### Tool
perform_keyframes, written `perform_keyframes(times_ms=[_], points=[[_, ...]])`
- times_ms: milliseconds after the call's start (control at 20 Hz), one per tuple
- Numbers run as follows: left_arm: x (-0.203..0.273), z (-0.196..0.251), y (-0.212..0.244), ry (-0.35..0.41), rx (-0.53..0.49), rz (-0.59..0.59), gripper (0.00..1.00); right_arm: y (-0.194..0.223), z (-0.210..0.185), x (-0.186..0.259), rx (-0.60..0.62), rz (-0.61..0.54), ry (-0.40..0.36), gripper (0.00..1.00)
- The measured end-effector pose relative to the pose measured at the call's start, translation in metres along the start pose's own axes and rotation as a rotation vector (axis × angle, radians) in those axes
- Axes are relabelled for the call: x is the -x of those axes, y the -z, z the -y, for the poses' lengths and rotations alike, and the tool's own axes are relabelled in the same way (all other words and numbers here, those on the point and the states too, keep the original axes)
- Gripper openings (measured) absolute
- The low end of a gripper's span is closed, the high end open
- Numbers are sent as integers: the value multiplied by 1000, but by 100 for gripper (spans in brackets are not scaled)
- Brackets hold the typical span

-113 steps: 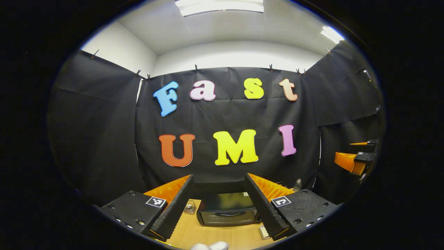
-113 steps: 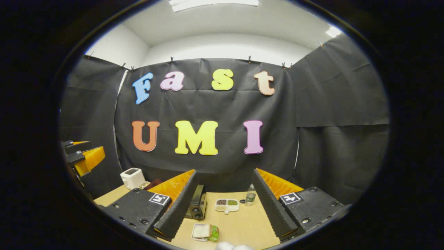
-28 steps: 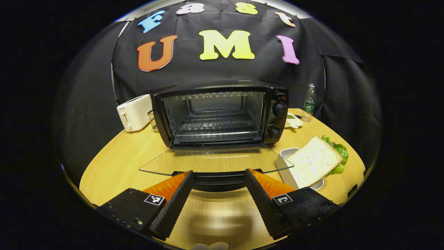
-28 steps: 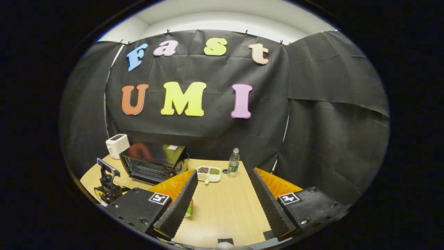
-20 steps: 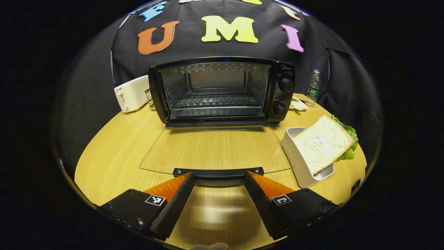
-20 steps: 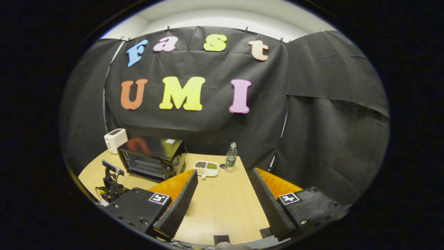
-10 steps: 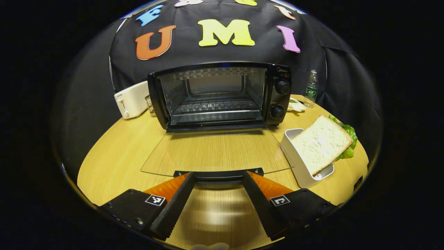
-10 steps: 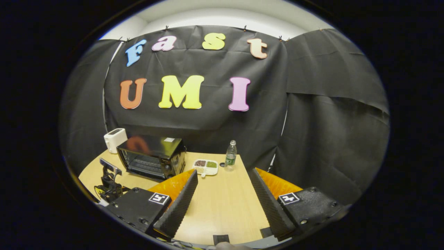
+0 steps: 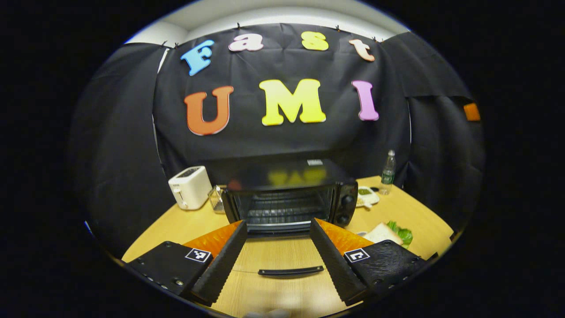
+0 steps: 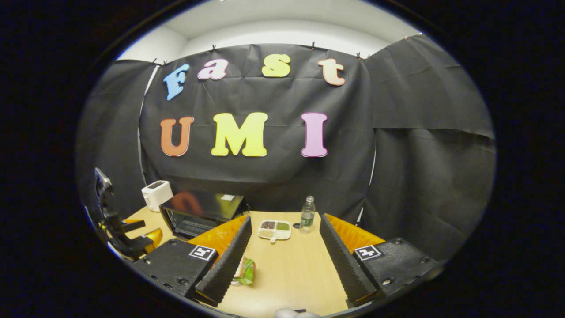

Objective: Open the electric oven with the left hand, put the food in, and close the electric oven.

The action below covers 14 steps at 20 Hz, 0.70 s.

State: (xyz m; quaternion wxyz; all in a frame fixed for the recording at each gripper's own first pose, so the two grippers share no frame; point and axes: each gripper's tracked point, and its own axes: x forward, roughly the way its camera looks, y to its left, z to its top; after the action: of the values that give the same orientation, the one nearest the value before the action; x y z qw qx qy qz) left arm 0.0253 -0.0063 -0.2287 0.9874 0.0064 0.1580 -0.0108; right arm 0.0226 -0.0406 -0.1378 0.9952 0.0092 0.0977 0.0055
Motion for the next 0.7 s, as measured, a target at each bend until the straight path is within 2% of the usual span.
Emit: perform_keyframes(times_ms=[100,300,350,450,600,700], points=[[16,-6,-37,-8,26,68,94,18,-11,-7,-18,-24,-22,96],[43,-17,-89,-23,42,157,94,92,-31,-18,-61,-164,-80,96],[48,-19,-98,-25,40,176,94,112,-35,-21,-86,-203,-101,99],[61,-23,-112,-36,37,200,94,150,-37,-29,-147,-290,-114,96],[76,-28,-135,-59,49,253,94,192,-46,-46,-224,-386,-130,99],[81,-28,-136,-67,37,254,93,212,-54,-58,-232,-438,-145,95]])
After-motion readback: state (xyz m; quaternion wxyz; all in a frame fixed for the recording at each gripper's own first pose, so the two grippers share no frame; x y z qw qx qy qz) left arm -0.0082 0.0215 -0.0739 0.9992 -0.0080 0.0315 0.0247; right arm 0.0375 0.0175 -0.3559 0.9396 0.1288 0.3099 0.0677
